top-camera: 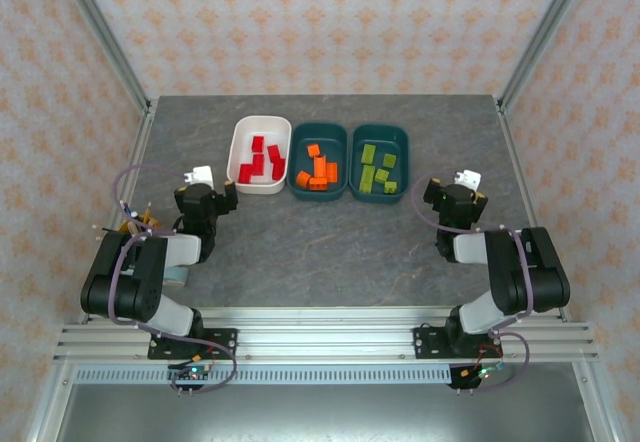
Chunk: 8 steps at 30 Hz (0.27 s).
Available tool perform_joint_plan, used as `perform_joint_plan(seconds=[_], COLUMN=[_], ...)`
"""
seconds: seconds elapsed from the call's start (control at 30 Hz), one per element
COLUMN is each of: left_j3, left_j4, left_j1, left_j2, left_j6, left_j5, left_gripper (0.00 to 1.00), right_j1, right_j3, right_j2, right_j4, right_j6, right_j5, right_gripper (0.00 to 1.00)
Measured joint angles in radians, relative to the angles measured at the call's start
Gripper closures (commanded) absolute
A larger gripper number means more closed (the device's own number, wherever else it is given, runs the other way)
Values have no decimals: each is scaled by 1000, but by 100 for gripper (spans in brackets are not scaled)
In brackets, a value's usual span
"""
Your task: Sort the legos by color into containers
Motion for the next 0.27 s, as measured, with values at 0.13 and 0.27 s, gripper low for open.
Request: perform_joint_plan(seconds=[0.13,0.27], left_j3=[0,0], left_j4=[0,0], left_j1=[0,0], left_j2=[0,0], left_j6=[0,0], left_j5=[0,0], left_gripper=[0,0], right_j1=[0,0], right_j3=[1,11], right_j2=[0,2], right_j4=[-1,-4], right_j6=[0,-2], right_j5=[-1,-23], right_gripper=[0,0])
